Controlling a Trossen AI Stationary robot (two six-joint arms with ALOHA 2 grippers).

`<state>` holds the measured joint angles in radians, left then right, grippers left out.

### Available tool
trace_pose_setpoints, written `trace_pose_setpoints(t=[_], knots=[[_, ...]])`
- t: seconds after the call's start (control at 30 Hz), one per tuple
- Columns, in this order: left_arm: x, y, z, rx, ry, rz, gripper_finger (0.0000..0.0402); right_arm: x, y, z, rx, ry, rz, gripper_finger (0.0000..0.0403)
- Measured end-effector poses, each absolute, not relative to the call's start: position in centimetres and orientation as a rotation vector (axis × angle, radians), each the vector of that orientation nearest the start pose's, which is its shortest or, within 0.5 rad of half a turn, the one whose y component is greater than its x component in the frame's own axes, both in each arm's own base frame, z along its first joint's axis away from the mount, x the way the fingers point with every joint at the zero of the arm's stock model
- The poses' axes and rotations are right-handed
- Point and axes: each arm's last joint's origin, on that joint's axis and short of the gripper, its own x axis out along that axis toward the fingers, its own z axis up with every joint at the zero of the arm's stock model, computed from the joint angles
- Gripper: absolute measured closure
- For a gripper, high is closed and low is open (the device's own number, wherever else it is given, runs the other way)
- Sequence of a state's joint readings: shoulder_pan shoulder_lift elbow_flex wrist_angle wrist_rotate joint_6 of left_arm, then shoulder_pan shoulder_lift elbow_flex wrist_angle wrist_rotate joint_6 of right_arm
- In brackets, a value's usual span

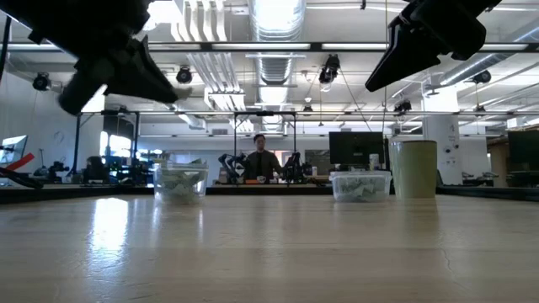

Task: Pick and place items into bin
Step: Put the stevia packet into the left transparent bin

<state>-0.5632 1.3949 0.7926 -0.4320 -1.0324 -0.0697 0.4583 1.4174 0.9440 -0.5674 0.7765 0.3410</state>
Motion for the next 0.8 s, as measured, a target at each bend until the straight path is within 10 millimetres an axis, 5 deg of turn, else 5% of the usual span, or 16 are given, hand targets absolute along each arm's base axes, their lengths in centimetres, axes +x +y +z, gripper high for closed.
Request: trace_pose_setpoints(t=[0.33,0.8], knots=[[22.3,-6.9,20.0,0.704,0.756,0.669,0.0391,25.1,10.1,23.0,-0.283,0.776,-0.423,0.0330],[23.5,-3.6,18.7,0.470,0.917,0.538,0.0391,25.1,10.1,23.0,-0.283,0.775,-0.423,0.0330]])
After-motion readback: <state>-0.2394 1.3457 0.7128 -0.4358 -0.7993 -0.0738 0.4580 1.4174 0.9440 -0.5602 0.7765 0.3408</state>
